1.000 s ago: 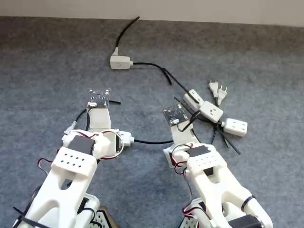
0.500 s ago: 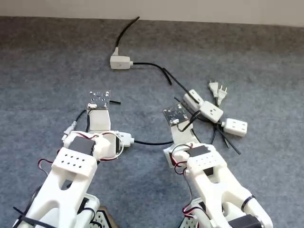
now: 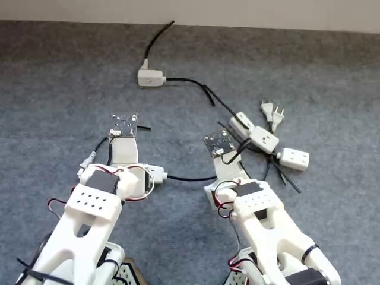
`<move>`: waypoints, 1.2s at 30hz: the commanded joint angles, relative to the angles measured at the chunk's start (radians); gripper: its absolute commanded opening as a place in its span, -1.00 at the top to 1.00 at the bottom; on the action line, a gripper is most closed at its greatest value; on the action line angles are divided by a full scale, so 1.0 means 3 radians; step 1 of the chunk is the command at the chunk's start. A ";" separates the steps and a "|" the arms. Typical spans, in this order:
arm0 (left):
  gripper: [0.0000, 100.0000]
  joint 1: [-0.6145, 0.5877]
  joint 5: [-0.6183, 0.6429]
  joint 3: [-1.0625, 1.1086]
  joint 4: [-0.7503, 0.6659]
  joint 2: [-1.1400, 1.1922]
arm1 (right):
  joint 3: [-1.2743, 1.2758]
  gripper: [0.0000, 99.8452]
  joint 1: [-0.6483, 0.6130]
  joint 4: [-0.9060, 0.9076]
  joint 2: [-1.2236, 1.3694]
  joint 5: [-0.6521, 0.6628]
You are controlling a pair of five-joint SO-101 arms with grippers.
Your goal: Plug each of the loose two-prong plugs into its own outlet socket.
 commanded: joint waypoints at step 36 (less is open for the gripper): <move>0.98 -0.0345 -0.0414 -0.2959 0.1483 0.3572 | 0.0008 0.98 -0.0023 -0.0038 -0.0008 -0.0026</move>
